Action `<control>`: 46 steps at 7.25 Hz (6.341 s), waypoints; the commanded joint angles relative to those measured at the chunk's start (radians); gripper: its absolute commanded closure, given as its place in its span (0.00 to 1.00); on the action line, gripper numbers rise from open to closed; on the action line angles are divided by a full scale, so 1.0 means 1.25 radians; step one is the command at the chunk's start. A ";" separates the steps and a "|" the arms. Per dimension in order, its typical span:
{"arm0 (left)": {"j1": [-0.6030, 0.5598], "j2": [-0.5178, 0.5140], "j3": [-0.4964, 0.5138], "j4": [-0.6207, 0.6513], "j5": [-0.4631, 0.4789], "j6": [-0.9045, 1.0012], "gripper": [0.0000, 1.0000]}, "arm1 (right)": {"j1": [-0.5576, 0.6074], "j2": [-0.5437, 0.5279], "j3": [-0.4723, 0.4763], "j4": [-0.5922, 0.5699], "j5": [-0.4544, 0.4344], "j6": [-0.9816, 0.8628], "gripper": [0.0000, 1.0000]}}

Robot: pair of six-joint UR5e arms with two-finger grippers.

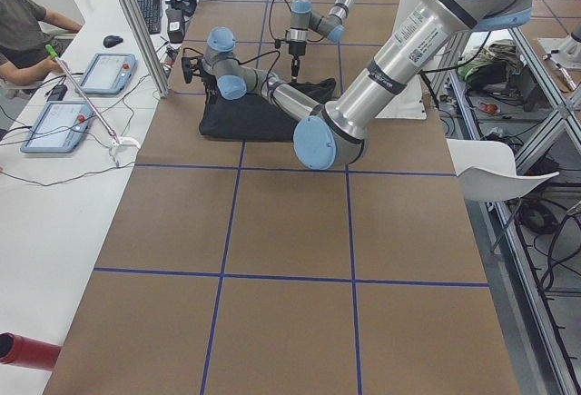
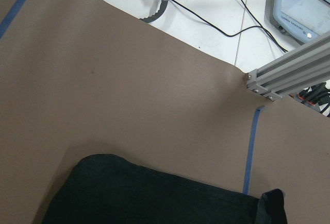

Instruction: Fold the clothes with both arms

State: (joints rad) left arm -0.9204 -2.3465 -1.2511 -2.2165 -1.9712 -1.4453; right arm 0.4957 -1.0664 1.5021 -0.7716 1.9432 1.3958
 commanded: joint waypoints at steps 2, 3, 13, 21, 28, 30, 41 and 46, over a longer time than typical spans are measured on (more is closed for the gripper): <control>0.000 0.001 -0.002 0.001 0.000 -0.001 0.00 | 0.007 -0.001 0.002 0.001 0.009 -0.002 1.00; 0.000 0.001 -0.001 0.001 0.000 -0.001 0.00 | 0.011 -0.005 0.007 0.002 0.022 -0.002 1.00; 0.001 0.001 -0.001 0.001 0.000 -0.001 0.00 | 0.034 -0.055 0.049 0.004 0.057 -0.006 0.00; 0.006 0.068 -0.128 0.082 -0.002 0.000 0.00 | 0.126 0.008 0.026 -0.071 0.043 -0.035 0.00; 0.001 0.166 -0.414 0.089 -0.004 0.050 0.00 | 0.134 0.054 -0.044 -0.060 0.043 -0.034 0.01; 0.002 0.158 -0.428 0.089 -0.002 0.065 0.00 | 0.147 0.147 -0.162 -0.059 0.043 -0.037 0.01; -0.011 0.117 -0.431 0.118 -0.001 0.087 0.00 | 0.226 0.298 -0.527 0.162 0.053 -0.072 0.69; -0.027 0.116 -0.431 0.121 -0.001 0.101 0.00 | 0.226 0.316 -0.541 0.161 0.052 -0.071 0.68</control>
State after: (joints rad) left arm -0.9481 -2.2012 -1.7902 -2.0672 -1.9726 -1.3263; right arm 0.7765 -0.6769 0.8265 -0.5694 2.0092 1.3069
